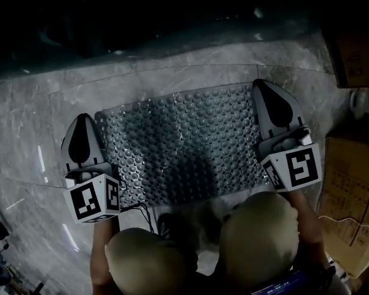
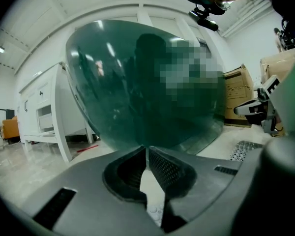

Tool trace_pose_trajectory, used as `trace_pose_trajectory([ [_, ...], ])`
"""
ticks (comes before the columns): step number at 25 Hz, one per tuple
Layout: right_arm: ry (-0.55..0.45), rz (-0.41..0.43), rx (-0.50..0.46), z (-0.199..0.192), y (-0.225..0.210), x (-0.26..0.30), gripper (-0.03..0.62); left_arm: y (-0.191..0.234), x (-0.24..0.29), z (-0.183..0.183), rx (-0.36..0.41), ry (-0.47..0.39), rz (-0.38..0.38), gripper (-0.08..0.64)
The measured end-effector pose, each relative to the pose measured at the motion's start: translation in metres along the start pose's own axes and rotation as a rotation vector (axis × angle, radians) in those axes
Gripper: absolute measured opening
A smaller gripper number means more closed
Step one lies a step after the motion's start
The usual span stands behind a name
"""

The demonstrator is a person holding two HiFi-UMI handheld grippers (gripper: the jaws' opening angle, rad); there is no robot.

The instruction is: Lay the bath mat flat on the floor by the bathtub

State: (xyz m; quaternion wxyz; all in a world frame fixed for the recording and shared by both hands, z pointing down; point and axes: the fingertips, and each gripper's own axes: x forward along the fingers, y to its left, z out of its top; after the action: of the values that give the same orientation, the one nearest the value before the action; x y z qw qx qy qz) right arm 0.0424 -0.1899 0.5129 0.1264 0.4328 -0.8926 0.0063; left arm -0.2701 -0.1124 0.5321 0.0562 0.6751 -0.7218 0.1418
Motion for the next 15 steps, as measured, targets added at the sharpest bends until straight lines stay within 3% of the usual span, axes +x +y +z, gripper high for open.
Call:
trace_pose_trajectory([
  [15,-0.012,-0.012,0.007,0.0028,-0.0059,-0.0034,0.017,-0.0031,-0.0037,-0.0043,0.000,0.013,-0.011,0.041],
])
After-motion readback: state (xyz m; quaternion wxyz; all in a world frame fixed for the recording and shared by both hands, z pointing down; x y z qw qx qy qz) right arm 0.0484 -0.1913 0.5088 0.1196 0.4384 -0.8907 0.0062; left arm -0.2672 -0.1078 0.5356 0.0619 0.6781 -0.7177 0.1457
